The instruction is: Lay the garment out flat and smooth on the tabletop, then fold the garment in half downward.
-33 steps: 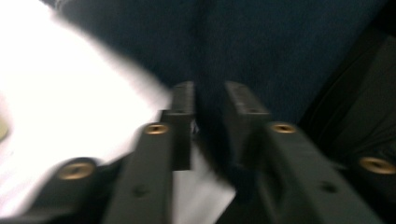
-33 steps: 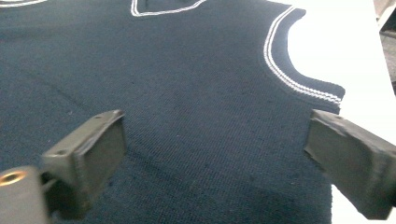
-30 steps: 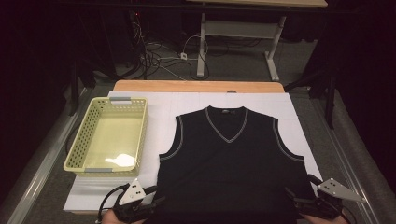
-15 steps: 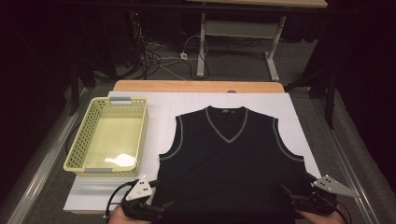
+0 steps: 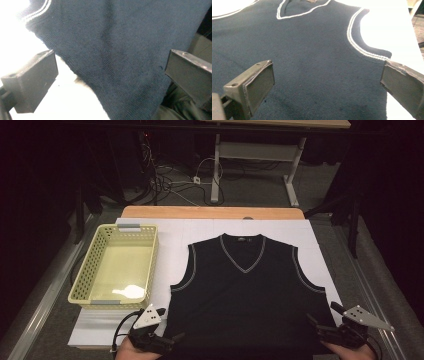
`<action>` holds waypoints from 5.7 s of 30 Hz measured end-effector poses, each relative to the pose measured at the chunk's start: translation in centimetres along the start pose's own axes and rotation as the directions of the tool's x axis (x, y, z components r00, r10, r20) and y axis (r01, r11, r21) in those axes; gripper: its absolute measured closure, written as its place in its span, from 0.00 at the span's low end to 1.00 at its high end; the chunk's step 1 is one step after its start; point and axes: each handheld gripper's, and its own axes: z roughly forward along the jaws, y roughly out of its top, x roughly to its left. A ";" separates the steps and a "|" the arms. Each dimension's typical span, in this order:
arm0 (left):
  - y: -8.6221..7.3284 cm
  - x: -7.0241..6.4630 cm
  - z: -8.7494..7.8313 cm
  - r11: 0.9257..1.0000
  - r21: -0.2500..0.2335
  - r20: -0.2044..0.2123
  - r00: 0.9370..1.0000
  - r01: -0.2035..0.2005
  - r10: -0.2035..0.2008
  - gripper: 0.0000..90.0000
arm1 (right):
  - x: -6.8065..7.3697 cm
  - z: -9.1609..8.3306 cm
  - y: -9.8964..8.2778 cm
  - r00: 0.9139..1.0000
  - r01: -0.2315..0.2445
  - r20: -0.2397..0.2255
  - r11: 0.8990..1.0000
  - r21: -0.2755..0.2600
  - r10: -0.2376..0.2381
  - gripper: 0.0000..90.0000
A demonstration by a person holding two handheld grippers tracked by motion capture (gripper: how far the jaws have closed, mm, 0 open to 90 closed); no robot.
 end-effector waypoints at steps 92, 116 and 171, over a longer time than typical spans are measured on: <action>13.6 8.8 13.4 0.986 0.146 -0.182 0.982 0.074 -0.047 0.79 | -4.5 16.6 8.5 0.996 -0.034 0.094 0.952 0.305 0.005 0.59; 16.9 9.4 10.4 0.998 0.048 -0.207 0.978 0.051 -0.040 0.87 | -4.4 13.9 12.1 0.997 0.026 0.072 0.988 0.154 -0.038 0.90; 11.9 1.3 2.4 0.987 -0.135 -0.165 0.984 -0.088 0.065 0.85 | 0.3 3.9 10.7 0.992 0.125 0.028 0.991 -0.037 -0.124 0.89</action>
